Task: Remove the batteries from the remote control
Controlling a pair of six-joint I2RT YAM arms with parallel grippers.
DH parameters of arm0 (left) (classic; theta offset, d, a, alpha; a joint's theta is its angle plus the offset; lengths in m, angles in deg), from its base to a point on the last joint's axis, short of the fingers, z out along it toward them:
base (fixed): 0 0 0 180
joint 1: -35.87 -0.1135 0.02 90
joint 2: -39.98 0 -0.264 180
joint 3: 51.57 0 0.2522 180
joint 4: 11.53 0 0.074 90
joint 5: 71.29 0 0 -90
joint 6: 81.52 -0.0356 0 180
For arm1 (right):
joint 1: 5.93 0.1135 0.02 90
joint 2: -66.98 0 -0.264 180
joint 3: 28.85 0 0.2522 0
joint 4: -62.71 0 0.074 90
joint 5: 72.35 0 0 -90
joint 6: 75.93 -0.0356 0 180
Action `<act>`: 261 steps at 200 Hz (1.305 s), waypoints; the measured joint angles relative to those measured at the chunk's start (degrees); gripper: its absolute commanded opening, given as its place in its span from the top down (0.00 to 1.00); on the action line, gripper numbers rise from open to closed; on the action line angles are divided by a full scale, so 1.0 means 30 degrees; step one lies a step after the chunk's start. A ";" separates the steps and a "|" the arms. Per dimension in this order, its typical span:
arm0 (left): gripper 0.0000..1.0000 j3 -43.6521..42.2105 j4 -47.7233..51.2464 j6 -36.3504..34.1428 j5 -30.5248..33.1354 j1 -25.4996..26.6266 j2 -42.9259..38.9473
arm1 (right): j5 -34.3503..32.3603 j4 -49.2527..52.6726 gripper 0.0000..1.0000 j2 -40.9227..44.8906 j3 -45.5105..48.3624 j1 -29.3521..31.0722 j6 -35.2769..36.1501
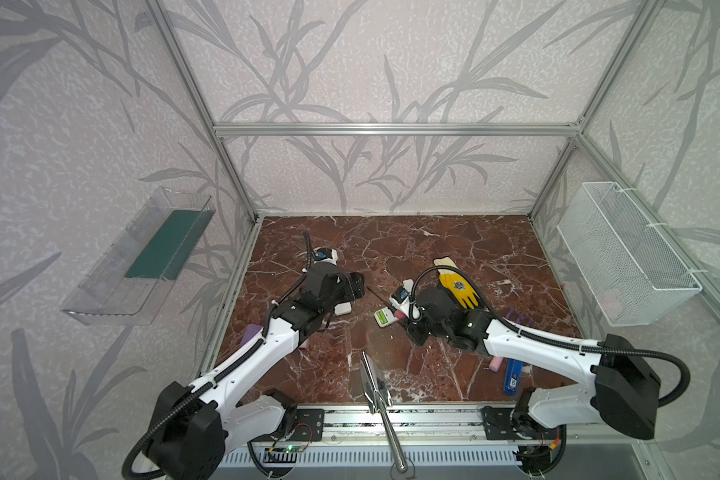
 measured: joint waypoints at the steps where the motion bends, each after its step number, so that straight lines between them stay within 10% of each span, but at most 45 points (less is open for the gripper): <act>1: 0.09 -0.0029 -0.0044 -0.0073 0.0000 0.0007 -0.0022 | 0.0015 0.0029 1.00 0.0000 -0.0029 -0.0022 -0.0007; 69: 0.01 -0.2856 -0.3512 -1.5344 -0.2681 0.1086 -0.2346 | 0.1617 0.2863 1.00 -0.0007 -0.1348 -0.1282 -0.0379; 121: 0.17 -0.3723 -0.2936 -2.5536 -0.4634 0.1515 -0.2601 | 0.2885 0.3861 1.00 0.0000 -0.1698 -0.1406 0.0022; 261: 0.62 -0.4138 -0.4830 -3.1489 -0.4488 0.3206 -0.0306 | 0.5158 0.5071 1.00 0.0036 -0.2120 -0.1406 0.0852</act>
